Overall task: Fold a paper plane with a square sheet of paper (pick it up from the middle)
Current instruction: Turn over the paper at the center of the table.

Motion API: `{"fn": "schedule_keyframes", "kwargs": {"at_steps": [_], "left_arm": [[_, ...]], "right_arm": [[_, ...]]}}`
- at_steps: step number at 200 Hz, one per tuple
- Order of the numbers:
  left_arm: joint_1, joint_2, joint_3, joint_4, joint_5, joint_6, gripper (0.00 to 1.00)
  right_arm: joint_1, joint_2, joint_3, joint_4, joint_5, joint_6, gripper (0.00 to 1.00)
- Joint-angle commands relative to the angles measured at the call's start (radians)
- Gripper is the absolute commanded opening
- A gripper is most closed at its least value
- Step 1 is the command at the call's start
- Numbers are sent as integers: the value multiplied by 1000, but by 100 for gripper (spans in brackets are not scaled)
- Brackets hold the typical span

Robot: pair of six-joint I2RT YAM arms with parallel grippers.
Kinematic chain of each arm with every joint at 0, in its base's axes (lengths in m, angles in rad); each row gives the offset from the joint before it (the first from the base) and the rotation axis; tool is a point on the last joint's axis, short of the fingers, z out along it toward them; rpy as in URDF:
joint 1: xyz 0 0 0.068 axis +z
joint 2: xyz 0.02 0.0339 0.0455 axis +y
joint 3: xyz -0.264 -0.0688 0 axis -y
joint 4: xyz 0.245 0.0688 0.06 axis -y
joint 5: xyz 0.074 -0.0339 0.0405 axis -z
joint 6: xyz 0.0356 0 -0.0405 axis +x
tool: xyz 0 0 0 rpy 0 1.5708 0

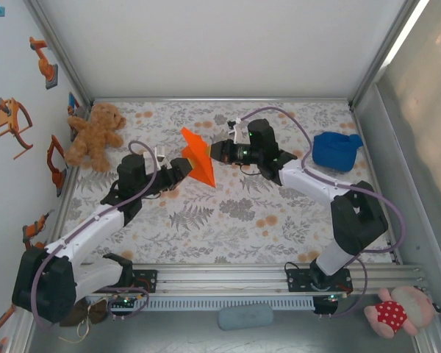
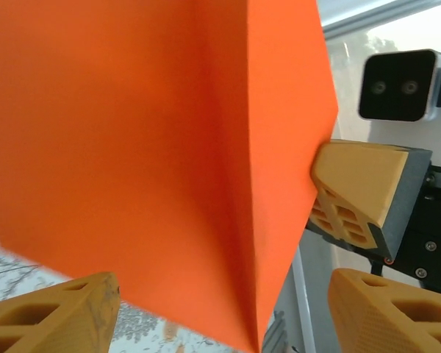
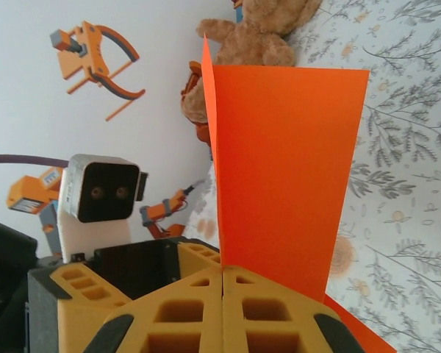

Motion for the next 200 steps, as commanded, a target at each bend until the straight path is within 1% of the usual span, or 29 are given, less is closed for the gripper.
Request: {"fn": "schedule_keyframes", "kwargs": {"at_steps": [1, 19, 43, 87, 139, 178, 200], "left_arm": [[-25, 49, 51, 119, 49, -23, 72], [-39, 83, 67, 179, 63, -30, 67], [-49, 112, 81, 235, 77, -35, 58], [-57, 118, 72, 309, 96, -26, 44], [-57, 106, 81, 224, 84, 8, 29], [-57, 103, 91, 202, 80, 22, 20], [-56, 94, 93, 198, 78, 30, 16]], "right_arm": [[-1, -27, -18, 120, -43, 136, 0], [-2, -31, -21, 134, -49, 160, 0], [-1, -41, -29, 149, -61, 182, 0], [-7, -47, -30, 138, -62, 195, 0], [-22, -53, -19, 106, -64, 194, 0], [-34, -59, -13, 70, -63, 179, 4], [-42, -70, -3, 23, -51, 157, 8]]}}
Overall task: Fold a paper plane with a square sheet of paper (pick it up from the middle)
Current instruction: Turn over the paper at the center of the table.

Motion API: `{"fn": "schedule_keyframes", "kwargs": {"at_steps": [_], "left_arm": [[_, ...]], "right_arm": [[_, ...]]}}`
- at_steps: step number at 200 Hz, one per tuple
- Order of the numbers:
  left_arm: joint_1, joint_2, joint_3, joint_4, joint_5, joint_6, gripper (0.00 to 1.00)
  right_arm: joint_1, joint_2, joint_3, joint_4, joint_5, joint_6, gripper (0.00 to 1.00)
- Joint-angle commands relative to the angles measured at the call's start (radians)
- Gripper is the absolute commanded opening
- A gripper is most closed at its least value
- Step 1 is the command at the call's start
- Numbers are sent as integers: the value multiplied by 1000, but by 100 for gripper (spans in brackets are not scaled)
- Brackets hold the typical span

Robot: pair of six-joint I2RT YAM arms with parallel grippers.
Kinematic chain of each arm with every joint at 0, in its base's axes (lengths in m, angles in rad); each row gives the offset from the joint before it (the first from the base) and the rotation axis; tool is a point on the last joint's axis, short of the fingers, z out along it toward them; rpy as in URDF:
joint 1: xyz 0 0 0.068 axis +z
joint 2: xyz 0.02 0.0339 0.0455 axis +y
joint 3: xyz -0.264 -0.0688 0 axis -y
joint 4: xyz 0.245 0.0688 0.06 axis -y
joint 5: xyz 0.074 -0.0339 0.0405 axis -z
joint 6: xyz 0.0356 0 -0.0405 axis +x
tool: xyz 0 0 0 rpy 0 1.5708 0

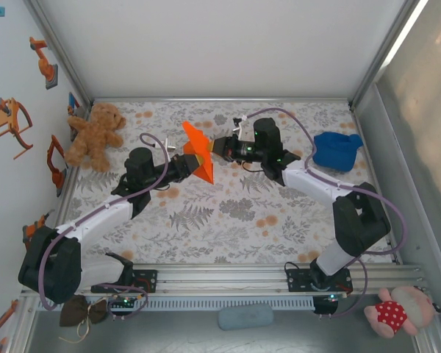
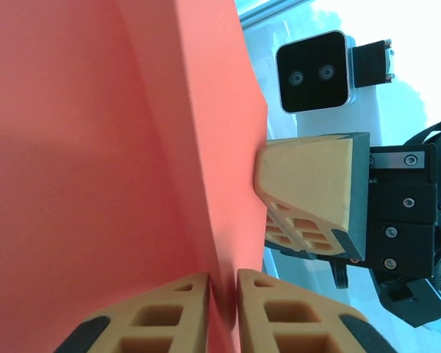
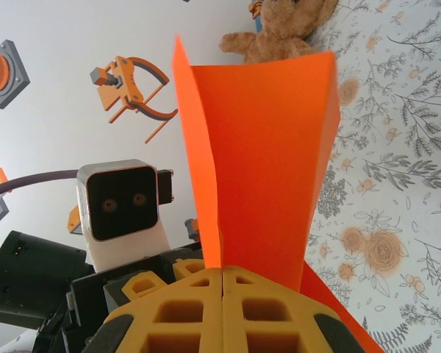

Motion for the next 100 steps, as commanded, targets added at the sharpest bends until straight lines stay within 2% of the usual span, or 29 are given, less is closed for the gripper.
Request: {"fn": "schedule_keyframes", "kwargs": {"at_steps": [1, 38, 64, 85, 100], "left_arm": [[-3, -26, 37, -4, 13, 36, 16], [-3, -50, 39, -11, 9, 52, 9], [-2, -61, 47, -48, 0, 65, 7], [-1, -69, 72, -154, -22, 110, 7], [-1, -74, 107, -291, -62, 168, 7]], "right_arm": [[-13, -53, 17, -50, -3, -27, 8], [-32, -87, 25, -138, 32, -74, 23], [-56, -116, 18, -173, 54, -95, 30], [-75, -147, 22, -251, 100, -147, 33], [-82, -168, 33, -338, 148, -205, 33]]}}
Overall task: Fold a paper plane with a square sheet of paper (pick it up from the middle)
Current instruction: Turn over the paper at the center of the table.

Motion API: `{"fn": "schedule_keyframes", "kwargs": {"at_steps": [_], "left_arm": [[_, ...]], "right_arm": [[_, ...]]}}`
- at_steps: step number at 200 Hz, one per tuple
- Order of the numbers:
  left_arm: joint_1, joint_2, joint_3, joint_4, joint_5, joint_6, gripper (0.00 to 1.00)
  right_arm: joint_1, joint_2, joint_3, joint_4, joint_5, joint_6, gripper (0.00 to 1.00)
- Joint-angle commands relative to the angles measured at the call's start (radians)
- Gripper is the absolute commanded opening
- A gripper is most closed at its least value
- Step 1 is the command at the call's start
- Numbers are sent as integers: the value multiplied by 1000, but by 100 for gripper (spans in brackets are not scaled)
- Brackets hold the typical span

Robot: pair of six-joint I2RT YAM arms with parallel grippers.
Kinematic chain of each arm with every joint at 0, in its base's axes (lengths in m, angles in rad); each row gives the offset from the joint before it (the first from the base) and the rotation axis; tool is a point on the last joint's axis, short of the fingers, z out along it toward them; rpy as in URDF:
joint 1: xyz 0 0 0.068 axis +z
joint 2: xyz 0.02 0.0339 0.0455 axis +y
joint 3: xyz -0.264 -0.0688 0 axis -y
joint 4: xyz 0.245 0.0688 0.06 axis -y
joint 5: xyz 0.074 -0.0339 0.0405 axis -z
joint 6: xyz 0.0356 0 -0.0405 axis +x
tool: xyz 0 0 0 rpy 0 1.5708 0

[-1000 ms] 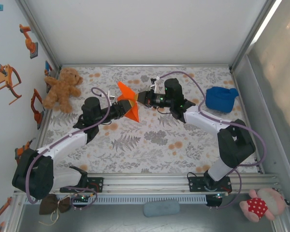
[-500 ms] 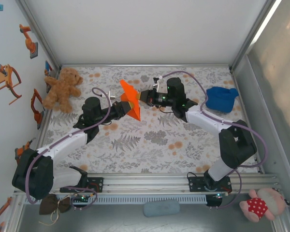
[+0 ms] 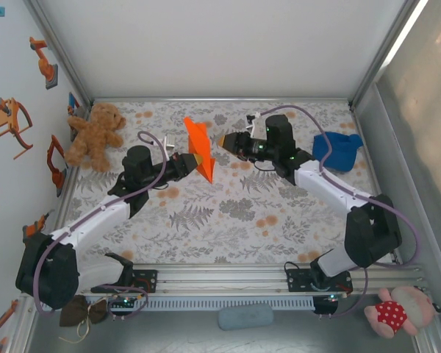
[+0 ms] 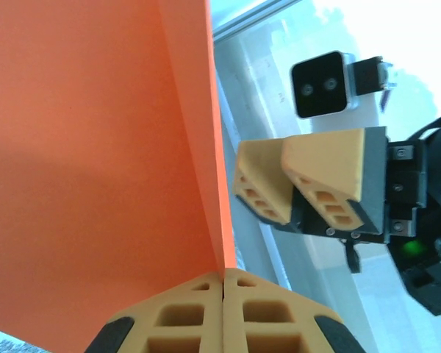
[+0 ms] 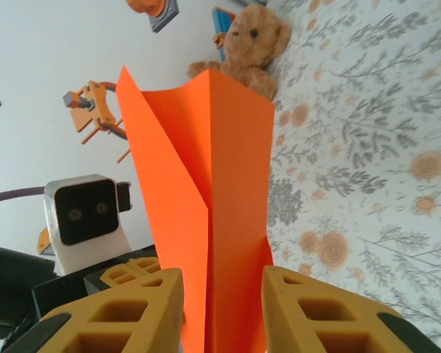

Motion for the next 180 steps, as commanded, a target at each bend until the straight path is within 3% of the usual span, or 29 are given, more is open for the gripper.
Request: {"fn": "schedule_keyframes", "kwargs": {"at_steps": [1, 32, 80, 142, 180], "left_arm": [[-1, -33, 67, -193, -46, 108, 7], [-7, -21, 196, -574, -218, 278, 7], [-89, 117, 428, -1039, -664, 463, 8], [-263, 463, 660, -1305, -1175, 482, 7], [-334, 703, 784, -1395, -1338, 475, 7]], "right_arm": [[-15, -56, 33, -144, 88, -108, 33], [-18, -84, 60, -316, 230, -224, 34], [-19, -113, 59, -460, 404, -287, 32], [-32, -171, 3, -523, 567, -281, 30], [-72, -237, -50, -566, 682, -240, 30]]}}
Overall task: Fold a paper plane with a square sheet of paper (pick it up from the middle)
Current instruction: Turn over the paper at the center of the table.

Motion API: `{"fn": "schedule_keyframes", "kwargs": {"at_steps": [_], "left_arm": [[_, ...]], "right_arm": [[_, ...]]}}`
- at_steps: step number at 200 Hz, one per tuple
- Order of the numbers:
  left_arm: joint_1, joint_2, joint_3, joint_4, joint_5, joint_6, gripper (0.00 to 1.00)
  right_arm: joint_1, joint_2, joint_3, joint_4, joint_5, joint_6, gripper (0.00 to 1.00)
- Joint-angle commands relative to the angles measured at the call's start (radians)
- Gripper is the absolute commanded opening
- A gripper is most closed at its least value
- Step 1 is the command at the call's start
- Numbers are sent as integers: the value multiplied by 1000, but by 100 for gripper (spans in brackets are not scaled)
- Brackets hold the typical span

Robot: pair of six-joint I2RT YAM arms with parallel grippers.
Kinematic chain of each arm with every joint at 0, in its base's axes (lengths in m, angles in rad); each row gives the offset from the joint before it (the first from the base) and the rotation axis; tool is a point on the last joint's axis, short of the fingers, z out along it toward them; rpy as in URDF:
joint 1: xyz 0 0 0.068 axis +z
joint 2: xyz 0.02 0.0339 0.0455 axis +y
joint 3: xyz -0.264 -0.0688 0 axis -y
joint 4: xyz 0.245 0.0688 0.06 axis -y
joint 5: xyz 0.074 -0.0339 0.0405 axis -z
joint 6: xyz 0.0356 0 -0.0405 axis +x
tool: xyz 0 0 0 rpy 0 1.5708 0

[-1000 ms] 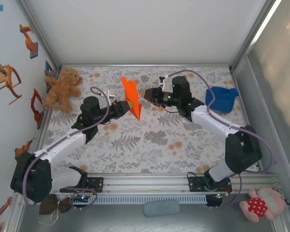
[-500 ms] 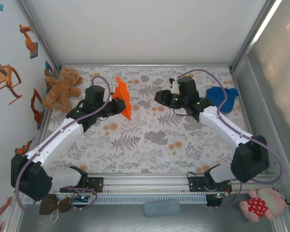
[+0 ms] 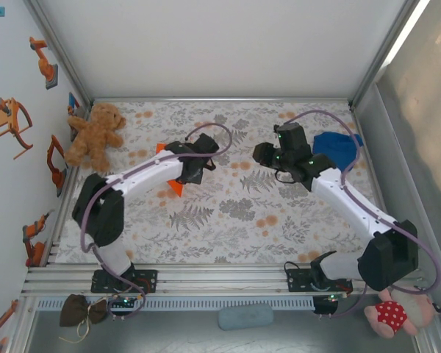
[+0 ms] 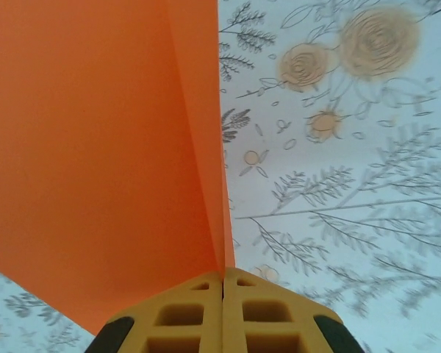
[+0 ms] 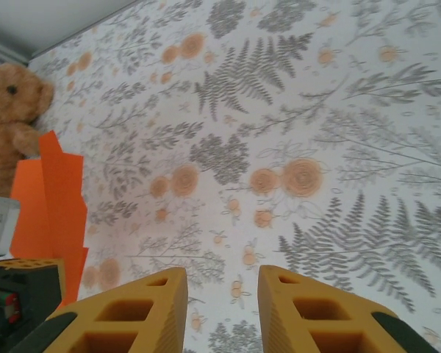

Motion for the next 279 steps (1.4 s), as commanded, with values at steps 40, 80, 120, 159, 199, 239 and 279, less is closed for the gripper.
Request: {"fn": "schedule_keyframes", "kwargs": {"at_steps": [40, 80, 120, 159, 199, 239, 279], "left_arm": [[-75, 265, 122, -144, -230, -9, 7], [-119, 386, 154, -144, -259, -13, 7], [-131, 440, 164, -142, -230, -44, 10], [-133, 436, 167, -133, -190, -61, 17], [-145, 372, 166, -112, -105, -78, 27], [-170, 265, 127, -59, 46, -128, 35], [-200, 115, 23, 61, 237, -190, 39]], "right_arm": [[-93, -111, -87, -120, 229, 74, 30], [-129, -126, -109, -158, 266, 97, 30], [-133, -112, -113, -158, 260, 99, 29], [-133, -100, -112, -158, 252, 101, 29], [-133, -91, -110, -153, 244, 109, 29], [-134, -84, -107, -140, 236, 110, 29], [-133, -76, -107, -133, 232, 112, 33]]}}
